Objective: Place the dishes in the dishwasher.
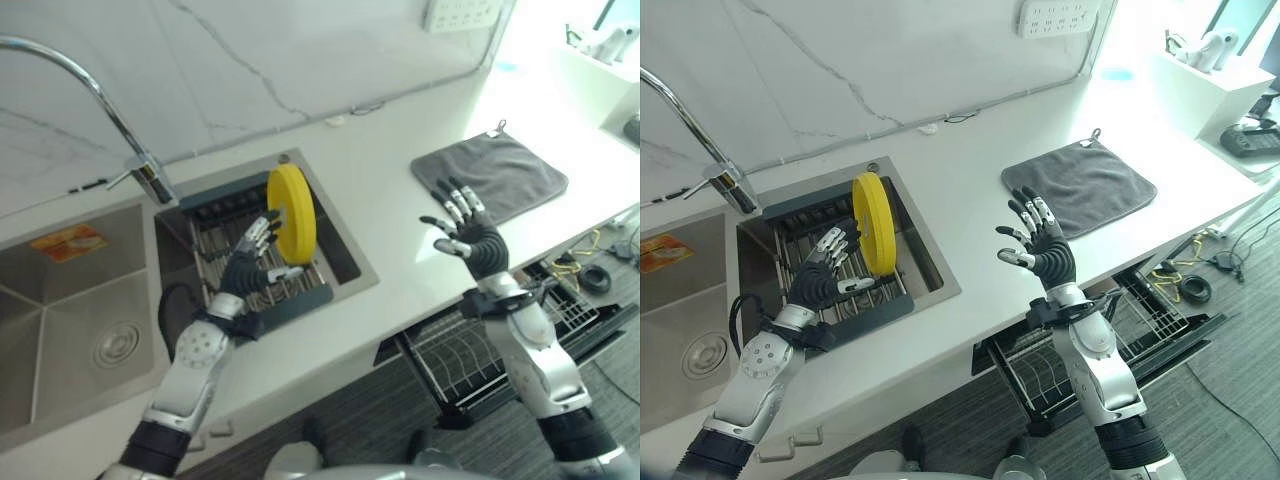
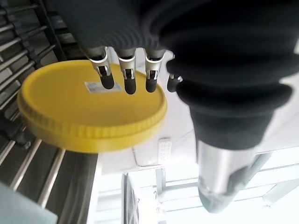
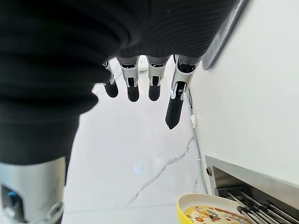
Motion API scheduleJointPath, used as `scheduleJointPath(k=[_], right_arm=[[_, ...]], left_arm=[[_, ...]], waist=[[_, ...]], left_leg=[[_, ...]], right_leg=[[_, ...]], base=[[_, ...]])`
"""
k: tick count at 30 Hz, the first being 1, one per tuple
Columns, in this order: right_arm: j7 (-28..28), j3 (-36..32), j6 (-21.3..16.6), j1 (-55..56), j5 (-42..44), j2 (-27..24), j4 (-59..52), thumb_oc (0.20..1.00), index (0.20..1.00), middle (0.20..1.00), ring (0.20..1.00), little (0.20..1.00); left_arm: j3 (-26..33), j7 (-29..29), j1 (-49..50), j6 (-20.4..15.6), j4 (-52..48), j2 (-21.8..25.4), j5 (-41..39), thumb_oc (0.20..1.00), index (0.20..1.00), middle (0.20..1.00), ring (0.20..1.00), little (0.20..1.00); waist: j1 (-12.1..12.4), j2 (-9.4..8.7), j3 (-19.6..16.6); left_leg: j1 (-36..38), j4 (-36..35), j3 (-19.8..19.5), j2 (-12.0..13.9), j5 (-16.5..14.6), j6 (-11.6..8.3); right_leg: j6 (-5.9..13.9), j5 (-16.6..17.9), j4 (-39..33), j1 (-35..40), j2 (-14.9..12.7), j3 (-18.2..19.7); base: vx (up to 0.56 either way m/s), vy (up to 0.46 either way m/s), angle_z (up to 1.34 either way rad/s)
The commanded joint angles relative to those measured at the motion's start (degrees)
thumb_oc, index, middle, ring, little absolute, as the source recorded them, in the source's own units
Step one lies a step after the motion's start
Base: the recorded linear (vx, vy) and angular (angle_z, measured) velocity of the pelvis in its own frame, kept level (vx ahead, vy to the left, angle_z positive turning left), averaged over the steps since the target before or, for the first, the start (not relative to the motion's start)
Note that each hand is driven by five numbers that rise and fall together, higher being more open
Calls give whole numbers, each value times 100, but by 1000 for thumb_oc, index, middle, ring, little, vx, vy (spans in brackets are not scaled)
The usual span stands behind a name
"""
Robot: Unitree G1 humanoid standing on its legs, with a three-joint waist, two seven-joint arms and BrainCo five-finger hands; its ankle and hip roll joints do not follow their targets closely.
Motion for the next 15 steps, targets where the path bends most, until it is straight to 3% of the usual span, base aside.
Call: scheduleJointPath(k=[1, 7, 12, 15], right_arm=[[12, -198, -361, -135, 52, -68, -462, 1000, 1000, 1000, 1000, 1000], [226, 15, -188, -413, 128, -118, -397, 1000, 1000, 1000, 1000, 1000], [155, 56, -141, -304, -151, -78, -555, 1000, 1000, 1000, 1000, 1000], [-8, 211, -9, -604, -221, 43, -394, 1000, 1000, 1000, 1000, 1000]], left_arm=[[203, -82, -171, -376, -213, -4, 67, 1000, 1000, 1000, 1000, 1000], [429, 55, 260, -345, -445, -94, 29, 1000, 1000, 1000, 1000, 1000], [327, 203, 154, -556, -177, -148, 7, 1000, 1000, 1000, 1000, 1000], [337, 229, 45, -553, -130, -172, 196, 1000, 1000, 1000, 1000, 1000]], waist=[[109, 55, -322], [379, 25, -431], [255, 61, -573], [431, 15, -626]], left_leg=[[-81, -2, -623, -41, -209, -80], [-10, 109, -1554, -81, -240, -158], [77, -2, -1022, 41, -226, -187], [142, -2, -1062, -62, -317, -116]], right_leg=[[60, -536, 415, 163, -4, 240], [-116, -469, 140, 336, 188, 714], [17, -411, 116, 466, 10, 238], [88, -390, 156, 573, -138, -17]], base=[[-36, -83, -12], [-46, 4, -37], [-81, 173, -22], [-15, 162, 62]])
